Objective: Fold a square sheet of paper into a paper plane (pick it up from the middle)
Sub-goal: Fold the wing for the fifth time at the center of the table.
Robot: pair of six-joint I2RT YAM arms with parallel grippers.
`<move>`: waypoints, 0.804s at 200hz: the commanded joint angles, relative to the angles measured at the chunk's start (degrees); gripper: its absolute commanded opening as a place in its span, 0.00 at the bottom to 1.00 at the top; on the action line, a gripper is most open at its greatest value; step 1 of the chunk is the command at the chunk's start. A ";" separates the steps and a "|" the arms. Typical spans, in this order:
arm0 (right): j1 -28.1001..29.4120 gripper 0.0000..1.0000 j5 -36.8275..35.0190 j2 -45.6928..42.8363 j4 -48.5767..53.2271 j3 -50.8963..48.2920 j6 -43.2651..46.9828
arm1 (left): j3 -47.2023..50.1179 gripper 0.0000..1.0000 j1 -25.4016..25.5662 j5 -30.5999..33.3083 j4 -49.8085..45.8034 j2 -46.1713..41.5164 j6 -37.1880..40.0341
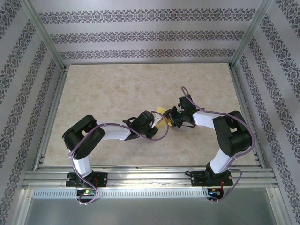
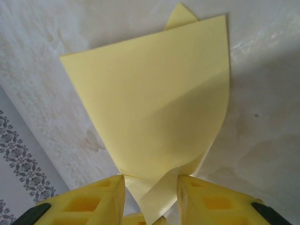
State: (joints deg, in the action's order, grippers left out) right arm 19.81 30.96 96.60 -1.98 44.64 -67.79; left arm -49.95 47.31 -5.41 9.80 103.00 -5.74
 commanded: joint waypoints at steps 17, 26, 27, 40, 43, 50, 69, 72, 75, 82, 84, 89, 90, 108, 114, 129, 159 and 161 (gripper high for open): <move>0.93 0.38 1.28 -0.38 1.01 0.06 0.11 | 0.55 0.04 0.67 1.80 3.05 -2.78 2.41; 0.93 0.43 0.69 -0.97 1.01 -0.39 -0.08 | 1.02 0.04 0.68 1.84 3.75 -2.97 2.61; 0.93 0.44 0.59 -1.06 1.06 -0.45 -0.11 | 1.05 0.04 0.68 1.87 3.83 -3.02 2.68; 0.93 0.47 -0.11 -2.23 0.78 -1.19 -0.90 | 1.50 0.05 0.68 2.26 4.17 -3.34 3.01; 0.93 0.48 -0.11 -2.48 0.69 -1.22 -0.98 | 1.60 0.05 0.68 2.37 4.09 -3.41 3.01; 0.88 0.49 -0.03 -3.16 0.66 -1.36 -1.40 | 1.61 0.05 0.68 2.49 3.96 -3.49 3.17; 0.84 0.50 0.07 -4.52 0.48 -1.46 -2.30 | 1.73 0.04 0.68 2.51 3.90 -3.68 2.84; 0.78 0.50 0.14 -4.59 0.82 -1.34 -2.30 | 1.78 0.04 0.68 2.51 3.83 -3.68 2.76; 0.81 0.51 0.23 -4.72 1.12 -1.17 -2.22 | 1.73 0.04 0.68 2.56 3.82 -3.68 2.71; 0.92 0.51 0.31 -4.96 1.60 -1.05 -1.97 | 1.79 0.04 0.68 2.90 3.82 -3.64 2.59; 0.93 0.51 0.37 -5.00 1.69 -1.05 -1.81 | 1.77 0.04 0.68 3.05 3.82 -3.61 2.53; 0.80 0.51 0.73 -5.17 2.20 -0.92 -1.31 | 1.68 0.04 0.68 3.16 3.69 -3.60 2.48; 0.73 0.51 0.79 -5.18 2.40 -0.90 -1.22 | 1.69 0.04 0.68 3.23 3.63 -3.60 2.44; 0.29 0.52 -1.25 -7.05 3.79 -2.12 -1.21 | 1.37 0.04 0.68 4.00 2.96 -3.81 1.74; 0.48 0.52 -1.87 -7.56 4.05 -2.51 -1.23 | 1.62 0.04 0.68 4.00 3.55 -3.86 1.41; 0.67 0.54 -2.77 -8.02 6.06 -2.41 -0.12 | 1.87 0.04 0.68 3.11 4.26 -3.84 1.51; 0.49 0.49 -1.26 -5.05 3.65 -1.61 -0.50 | 2.17 0.04 0.92 2.31 5.31 -3.44 2.41; 0.55 0.49 -1.26 -4.80 3.54 -1.48 -0.55 | 2.22 0.04 0.94 2.22 5.27 -3.43 2.64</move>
State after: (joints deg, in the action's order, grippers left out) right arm 20.14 29.65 89.93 1.54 42.89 -68.69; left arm -48.60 47.31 -2.74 12.71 100.73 -4.08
